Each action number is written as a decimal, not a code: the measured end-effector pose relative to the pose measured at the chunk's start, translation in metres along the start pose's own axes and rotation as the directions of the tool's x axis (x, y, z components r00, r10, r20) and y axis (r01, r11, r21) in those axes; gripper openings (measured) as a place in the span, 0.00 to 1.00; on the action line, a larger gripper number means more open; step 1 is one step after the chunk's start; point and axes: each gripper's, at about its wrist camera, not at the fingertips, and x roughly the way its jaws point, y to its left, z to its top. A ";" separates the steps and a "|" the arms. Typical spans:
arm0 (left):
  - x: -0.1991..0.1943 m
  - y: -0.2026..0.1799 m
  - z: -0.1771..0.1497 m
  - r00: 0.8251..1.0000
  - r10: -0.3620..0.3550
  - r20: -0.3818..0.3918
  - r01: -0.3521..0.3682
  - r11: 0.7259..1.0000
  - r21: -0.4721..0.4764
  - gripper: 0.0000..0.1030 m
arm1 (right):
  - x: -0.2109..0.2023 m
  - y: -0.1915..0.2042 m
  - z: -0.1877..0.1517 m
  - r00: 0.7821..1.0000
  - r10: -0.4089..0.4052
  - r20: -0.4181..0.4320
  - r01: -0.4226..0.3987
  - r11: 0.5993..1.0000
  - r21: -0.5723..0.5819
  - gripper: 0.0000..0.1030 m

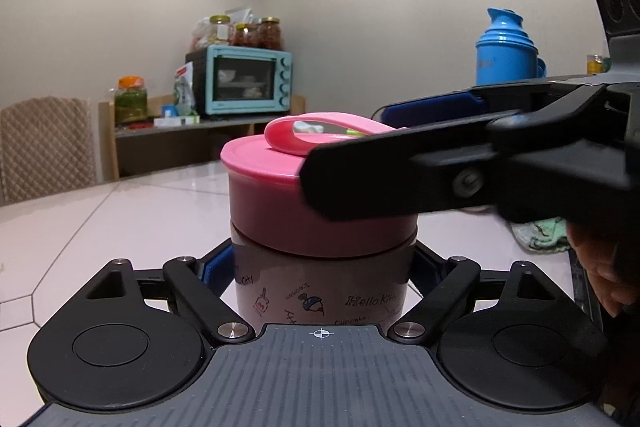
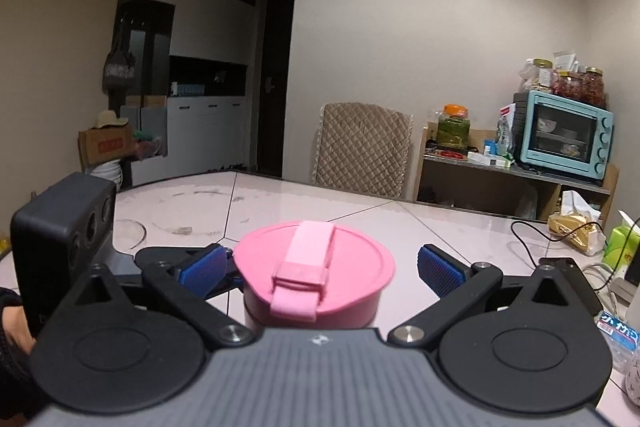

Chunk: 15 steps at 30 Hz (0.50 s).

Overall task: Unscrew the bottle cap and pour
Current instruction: 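Bring the right gripper over the pink lid and close on its rim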

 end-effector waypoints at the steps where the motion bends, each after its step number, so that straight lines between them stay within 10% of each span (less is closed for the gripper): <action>1: 0.000 0.000 0.000 1.000 -0.001 0.000 0.001 1.000 -0.001 0.87 | 0.001 0.000 0.000 1.000 -0.002 -0.004 0.002 1.000 0.005 1.00; 15: 0.001 0.001 0.000 1.000 0.000 -0.002 0.000 1.000 0.000 0.87 | 0.021 -0.001 -0.001 0.998 -0.023 -0.059 0.027 0.997 0.075 1.00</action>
